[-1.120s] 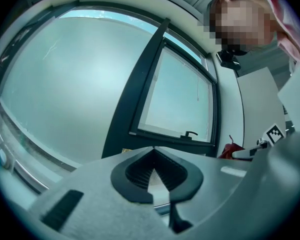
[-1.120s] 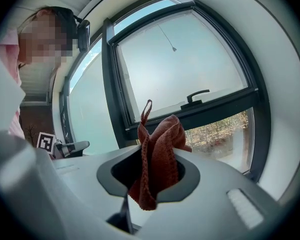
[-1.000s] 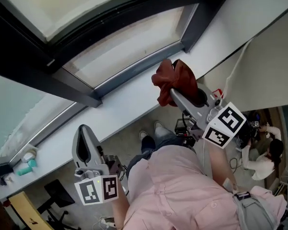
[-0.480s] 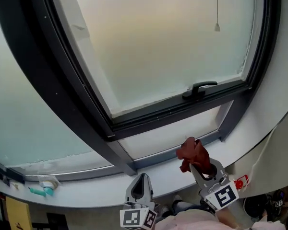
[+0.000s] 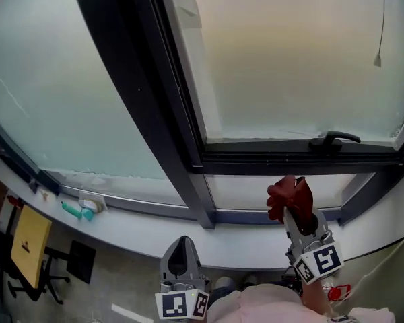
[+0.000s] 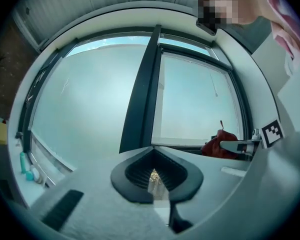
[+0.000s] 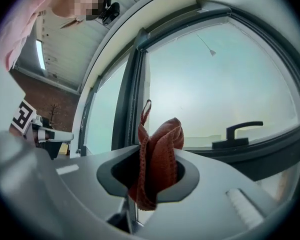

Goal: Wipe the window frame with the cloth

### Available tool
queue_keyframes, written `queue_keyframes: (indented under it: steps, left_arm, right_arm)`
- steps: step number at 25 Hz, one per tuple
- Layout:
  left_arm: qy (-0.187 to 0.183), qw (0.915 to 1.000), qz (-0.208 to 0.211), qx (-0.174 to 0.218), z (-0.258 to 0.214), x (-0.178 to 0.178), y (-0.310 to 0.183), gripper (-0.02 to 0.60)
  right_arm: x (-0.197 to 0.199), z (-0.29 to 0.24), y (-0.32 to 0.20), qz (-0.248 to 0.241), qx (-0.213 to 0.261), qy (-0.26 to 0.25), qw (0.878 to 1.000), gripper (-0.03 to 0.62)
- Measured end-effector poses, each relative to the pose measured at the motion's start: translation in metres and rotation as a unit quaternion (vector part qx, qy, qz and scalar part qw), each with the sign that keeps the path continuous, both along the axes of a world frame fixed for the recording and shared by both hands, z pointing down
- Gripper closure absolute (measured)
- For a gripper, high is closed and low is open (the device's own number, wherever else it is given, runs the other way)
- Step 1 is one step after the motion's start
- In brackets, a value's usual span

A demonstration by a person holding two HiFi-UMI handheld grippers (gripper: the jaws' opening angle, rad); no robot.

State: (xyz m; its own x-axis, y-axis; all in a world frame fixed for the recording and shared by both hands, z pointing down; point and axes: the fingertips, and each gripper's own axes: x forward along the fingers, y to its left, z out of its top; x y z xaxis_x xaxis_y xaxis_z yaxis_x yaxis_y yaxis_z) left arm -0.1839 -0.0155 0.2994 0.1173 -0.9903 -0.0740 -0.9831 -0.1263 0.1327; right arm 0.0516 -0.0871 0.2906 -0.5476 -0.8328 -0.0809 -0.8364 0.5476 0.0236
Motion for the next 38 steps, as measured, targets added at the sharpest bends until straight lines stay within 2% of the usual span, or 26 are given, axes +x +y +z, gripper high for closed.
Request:
queue_keyframes:
  steps: [3,5,10,14,17,20,23,27,31,35,38]
  left_arm:
    - [-0.012,0.9998,0.01,0.012,-0.01,0.007,-0.003,0.589]
    - [-0.017,0.9993,0.026,0.023,-0.014,0.016,-0.011,0.589]
    - [-0.023,0.9934,0.11,0.021,-0.006,0.061,-0.037,0.588]
    - [-0.019,0.9859,0.166,0.008,-0.003,0.083,-0.045,0.586]
    - [-0.003,0.9811,0.193,-0.007,-0.004,0.089,-0.049,0.586]
    - [-0.001,0.9774,0.211,-0.002,-0.012,0.085,-0.05,0.586]
    - [0.004,0.978,0.208,-0.007,-0.01,0.071,-0.053,0.586]
    - [0.02,0.9848,0.171,-0.021,-0.003,0.037,-0.057,0.586]
    - [0.023,0.9914,0.128,-0.016,-0.006,-0.003,-0.061,0.586]
    - [0.024,0.9948,0.098,-0.005,-0.011,-0.035,-0.065,0.586]
    - [0.024,0.9952,0.095,-0.004,-0.008,-0.049,-0.07,0.586]
  right_arm:
    - [-0.011,0.0,0.009,-0.017,0.004,0.014,1.0,0.516]
    - [-0.007,-0.002,0.016,-0.003,0.013,0.022,1.0,0.516]
    - [0.019,0.007,0.023,0.056,-0.001,0.014,0.998,0.516]
    - [0.023,0.004,0.021,0.081,-0.004,0.016,0.997,0.516]
    - [0.0,-0.006,0.003,0.062,-0.009,0.014,0.998,0.516]
    - [-0.044,-0.023,-0.023,0.016,0.004,0.016,1.0,0.514]
    - [-0.088,-0.033,-0.051,-0.021,0.017,0.035,0.999,0.517]
    - [-0.135,-0.044,-0.087,-0.044,0.036,0.054,0.997,0.52]
    - [-0.176,-0.041,-0.128,-0.058,0.006,0.084,0.995,0.516]
    - [-0.191,-0.028,-0.173,-0.01,-0.039,0.133,0.99,0.514]
    - [-0.193,-0.021,-0.184,0.015,-0.047,0.138,0.989,0.516]
